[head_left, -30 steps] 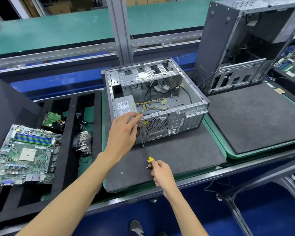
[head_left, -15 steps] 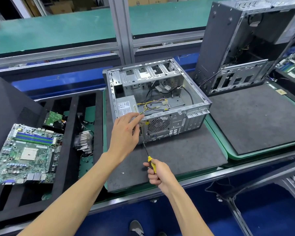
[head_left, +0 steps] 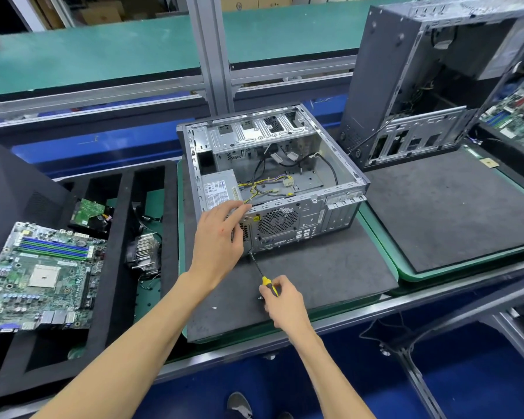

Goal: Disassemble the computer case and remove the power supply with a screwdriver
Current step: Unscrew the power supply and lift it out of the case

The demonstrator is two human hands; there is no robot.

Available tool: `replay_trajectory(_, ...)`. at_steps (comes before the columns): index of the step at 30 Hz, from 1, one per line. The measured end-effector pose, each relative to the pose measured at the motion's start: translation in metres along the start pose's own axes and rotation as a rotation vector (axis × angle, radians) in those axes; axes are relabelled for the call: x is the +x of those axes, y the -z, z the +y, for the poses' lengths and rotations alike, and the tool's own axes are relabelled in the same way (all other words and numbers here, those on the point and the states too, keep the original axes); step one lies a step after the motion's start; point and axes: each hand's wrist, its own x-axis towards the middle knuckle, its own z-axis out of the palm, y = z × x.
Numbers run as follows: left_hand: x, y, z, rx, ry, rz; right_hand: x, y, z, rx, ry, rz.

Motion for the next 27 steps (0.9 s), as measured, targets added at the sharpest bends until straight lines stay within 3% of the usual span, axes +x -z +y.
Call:
replay_trajectory(6,0.000,-0.001,-0.001,0.006,-0.011,0.006,0.006,-0.002,-0.009,0.079,-0.208,-0.085)
replay_trajectory(11,-0.001,-0.003,-0.003,0.001,-0.016,0.023,-0.002,0.001,-0.009,-0.210,-0.007,-0.052)
replay_trajectory(20,-0.001,-0.003,-0.003,-0.003,-0.010,-0.003,-0.012,-0.004,-0.004,-0.175,0.140,0.101)
replay_trajectory(24,-0.001,-0.001,-0.003,-0.005,-0.015,-0.014,-0.006,0.001,-0.012,-0.057,-0.033,-0.031)
replay_trajectory(27,-0.001,0.000,-0.002,-0.017,-0.011,-0.008,0.002,0.007,-0.020,0.340,-0.285,-0.223)
